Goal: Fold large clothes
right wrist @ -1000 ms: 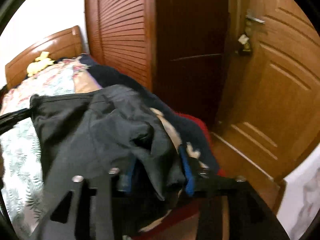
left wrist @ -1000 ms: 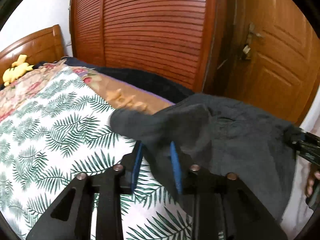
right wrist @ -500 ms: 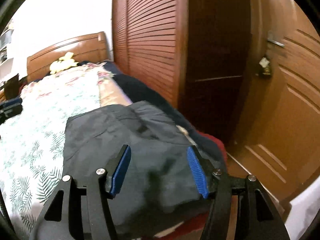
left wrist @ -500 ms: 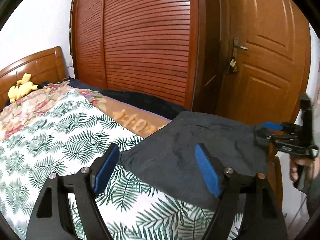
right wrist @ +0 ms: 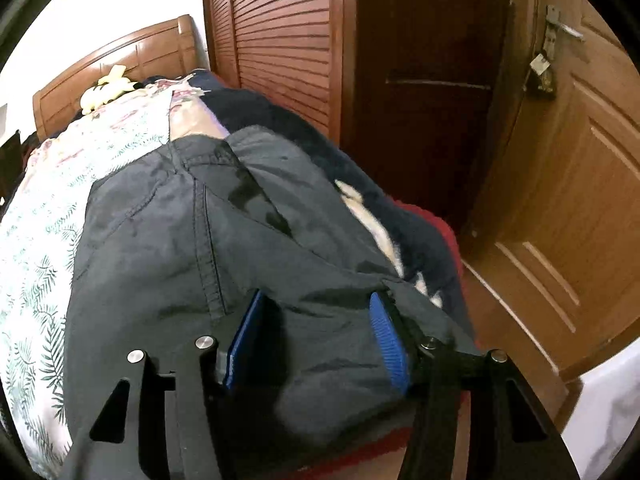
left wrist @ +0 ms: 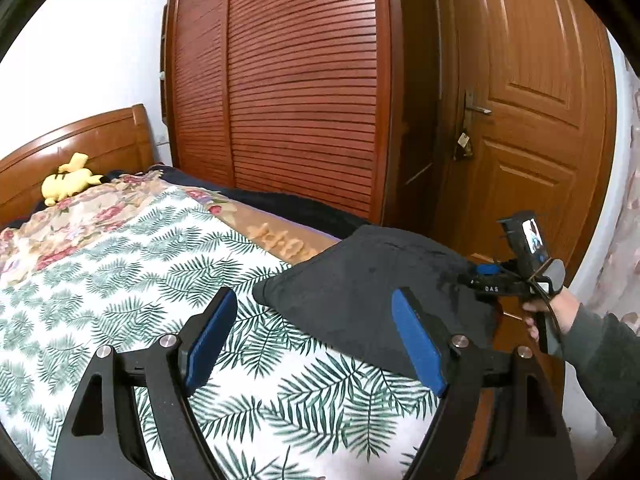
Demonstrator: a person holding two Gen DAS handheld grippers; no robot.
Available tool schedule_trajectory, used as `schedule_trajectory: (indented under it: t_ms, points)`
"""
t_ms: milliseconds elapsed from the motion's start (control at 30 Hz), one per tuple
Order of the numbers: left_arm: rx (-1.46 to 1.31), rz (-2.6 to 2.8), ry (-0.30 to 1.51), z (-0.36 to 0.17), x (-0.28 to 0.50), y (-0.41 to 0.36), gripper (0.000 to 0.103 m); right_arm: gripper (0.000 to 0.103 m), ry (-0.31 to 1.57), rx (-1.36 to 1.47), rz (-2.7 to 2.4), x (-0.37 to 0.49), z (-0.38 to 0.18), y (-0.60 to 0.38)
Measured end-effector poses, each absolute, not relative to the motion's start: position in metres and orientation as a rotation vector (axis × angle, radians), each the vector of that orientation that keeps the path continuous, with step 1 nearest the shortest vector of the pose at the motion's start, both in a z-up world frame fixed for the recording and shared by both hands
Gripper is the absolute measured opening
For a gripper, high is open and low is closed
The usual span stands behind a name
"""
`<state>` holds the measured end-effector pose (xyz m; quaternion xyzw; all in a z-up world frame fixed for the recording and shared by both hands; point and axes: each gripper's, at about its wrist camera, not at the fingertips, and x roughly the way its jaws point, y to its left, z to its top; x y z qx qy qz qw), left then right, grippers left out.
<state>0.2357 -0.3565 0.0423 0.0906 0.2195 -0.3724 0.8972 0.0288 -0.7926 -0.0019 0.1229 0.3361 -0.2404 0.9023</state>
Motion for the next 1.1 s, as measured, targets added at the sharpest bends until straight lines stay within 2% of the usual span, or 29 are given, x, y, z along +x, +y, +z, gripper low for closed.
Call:
schedule_trajectory:
  t_ms: [367, 700, 1100]
  points:
    - [0.206, -0.684, 0.429, 0.054, 0.177, -0.32, 0.08, 0.06, 0.523, 0.179, -0.5, -0.037, 0.051, -0.731]
    - [0.185, -0.649, 0.432, 0.052, 0.134, -0.282, 0.08, 0.083, 0.47, 0.137, -0.375, -0.074, 0.062, -0.637]
    - [0.125, -0.455, 0.488, 0.025, 0.102, -0.173, 0.08, 0.084, 0.436, 0.132, -0.076, -0.077, 0.051, -0.477]
